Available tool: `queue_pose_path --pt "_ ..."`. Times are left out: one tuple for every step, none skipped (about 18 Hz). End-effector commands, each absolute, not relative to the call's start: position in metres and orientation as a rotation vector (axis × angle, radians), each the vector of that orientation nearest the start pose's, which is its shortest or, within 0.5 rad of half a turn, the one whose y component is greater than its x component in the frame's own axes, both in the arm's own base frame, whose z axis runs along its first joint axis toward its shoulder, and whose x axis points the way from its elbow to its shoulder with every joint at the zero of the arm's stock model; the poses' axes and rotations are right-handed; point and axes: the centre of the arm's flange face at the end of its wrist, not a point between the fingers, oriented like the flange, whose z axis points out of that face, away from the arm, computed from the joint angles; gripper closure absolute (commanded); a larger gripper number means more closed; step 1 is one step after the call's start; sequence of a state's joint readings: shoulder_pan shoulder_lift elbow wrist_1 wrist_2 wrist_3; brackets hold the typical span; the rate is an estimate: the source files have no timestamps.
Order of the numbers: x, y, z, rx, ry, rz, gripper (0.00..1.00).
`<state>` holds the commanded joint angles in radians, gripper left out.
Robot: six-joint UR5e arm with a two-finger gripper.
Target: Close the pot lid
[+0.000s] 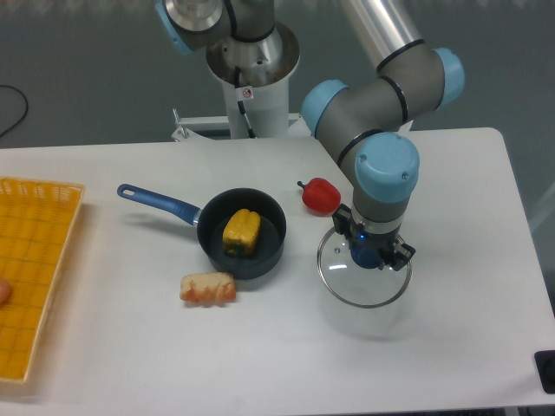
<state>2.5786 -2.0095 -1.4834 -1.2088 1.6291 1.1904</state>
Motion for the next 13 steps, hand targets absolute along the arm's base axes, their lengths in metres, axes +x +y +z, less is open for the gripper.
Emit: queue_pose_path --pt "-0.481 0.454 0.313 -3.176 0.29 0.055 0.44" --pt "-0.48 0.454 0.312 -3.177 0.29 0.051 0.44" --pt "-0.479 0.455 0.311 -3.177 0.293 0.051 0.44" --pt "-0.48 0.454 0.312 -3.176 0.29 0.053 0.44" --pt "-0.48 0.454 0.312 -3.177 0.288 0.053 0.44" --pt "-0.479 0.454 0.312 -3.176 0.29 0.053 0.44" --pt "-0.479 0.454 0.312 -3.177 0.29 0.051 0.44" --pt "-0.479 0.453 0.315 -3.178 0.288 0.054 0.44" --pt "-0.478 0.451 0.32 -3.176 0.285 0.061 0.44" --pt "-0.476 0.45 0.322 -3.175 0.285 0.063 0.44" --pt "-0.474 0.45 0.322 -3.176 0.288 0.059 0.44" --pt "-0.471 0.449 0.326 -3.177 0.29 0.057 0.44" --pt "-0.468 0.449 0.33 -3.173 0.29 0.062 0.44"
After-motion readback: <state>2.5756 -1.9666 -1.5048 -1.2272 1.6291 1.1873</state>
